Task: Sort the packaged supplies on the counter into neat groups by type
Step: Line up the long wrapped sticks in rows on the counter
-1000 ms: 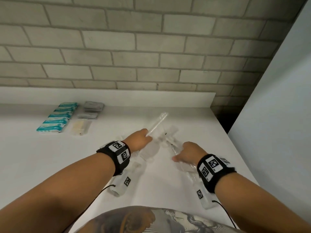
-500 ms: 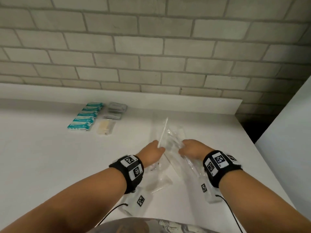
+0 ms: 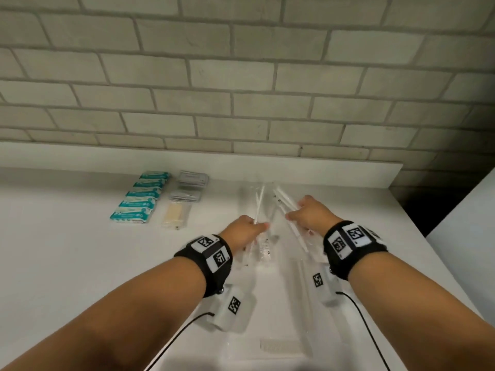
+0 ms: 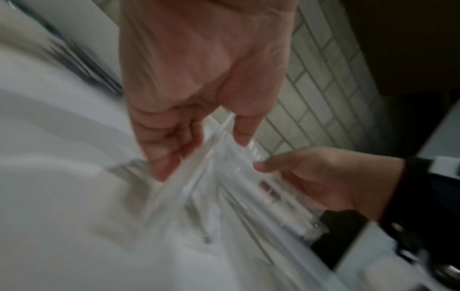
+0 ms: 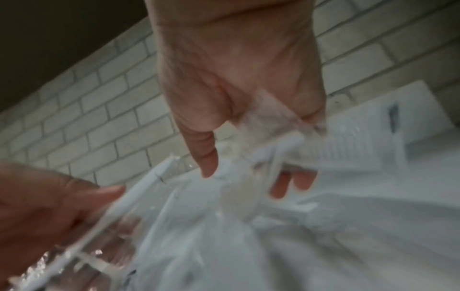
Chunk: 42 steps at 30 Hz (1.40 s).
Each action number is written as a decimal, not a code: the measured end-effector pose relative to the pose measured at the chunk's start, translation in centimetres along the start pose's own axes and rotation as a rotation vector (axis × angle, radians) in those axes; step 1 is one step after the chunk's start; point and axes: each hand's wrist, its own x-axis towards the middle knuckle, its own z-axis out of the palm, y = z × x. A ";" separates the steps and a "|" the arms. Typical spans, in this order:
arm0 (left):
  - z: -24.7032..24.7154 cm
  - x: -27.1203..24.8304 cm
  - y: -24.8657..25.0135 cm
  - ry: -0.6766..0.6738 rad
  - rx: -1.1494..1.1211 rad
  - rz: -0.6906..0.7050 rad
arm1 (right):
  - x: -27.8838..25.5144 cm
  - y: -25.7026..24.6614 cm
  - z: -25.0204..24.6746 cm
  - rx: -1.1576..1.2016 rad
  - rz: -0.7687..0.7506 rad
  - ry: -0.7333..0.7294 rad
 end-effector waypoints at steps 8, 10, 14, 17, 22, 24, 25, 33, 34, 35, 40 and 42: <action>-5.0 1.0 -3.5 -0.009 0.320 0.001 | 0.8 -3.0 6.1 -0.380 -0.268 -0.114; -5.1 0.8 -3.8 -0.047 0.481 0.062 | 0.2 -3.3 7.6 -0.558 -0.292 -0.238; -5.0 0.2 -4.1 -0.106 0.625 0.098 | -1.1 -3.1 8.8 -0.742 -0.310 -0.188; -4.9 -0.6 -3.9 -0.226 0.659 0.133 | -1.0 -3.2 8.3 -0.813 -0.300 -0.171; -4.7 -1.4 -4.8 -0.060 0.910 0.312 | -1.4 -2.0 6.7 -0.722 -0.349 -0.209; -4.6 -1.7 -5.1 -0.095 1.033 0.341 | -2.0 -0.9 6.9 -0.689 -0.384 -0.162; -4.5 -1.8 -5.2 -0.116 1.088 0.328 | -2.2 -0.5 7.0 -0.690 -0.419 -0.141; -3.8 -3.0 -6.4 -0.057 1.096 0.297 | -2.4 0.2 6.7 -0.799 -0.613 -0.077; -3.7 -3.0 -6.3 -0.093 1.136 0.298 | -2.6 0.3 6.9 -0.869 -0.613 -0.105; -3.6 -3.1 -6.2 -0.124 1.192 0.294 | -2.9 0.6 7.2 -0.910 -0.608 -0.119; -3.7 -4.1 -6.2 -0.021 1.320 0.359 | -3.8 1.6 7.6 -0.811 -0.702 0.017; -3.9 -4.4 -6.8 0.021 1.288 0.368 | -3.5 1.4 7.1 -0.737 -0.741 0.069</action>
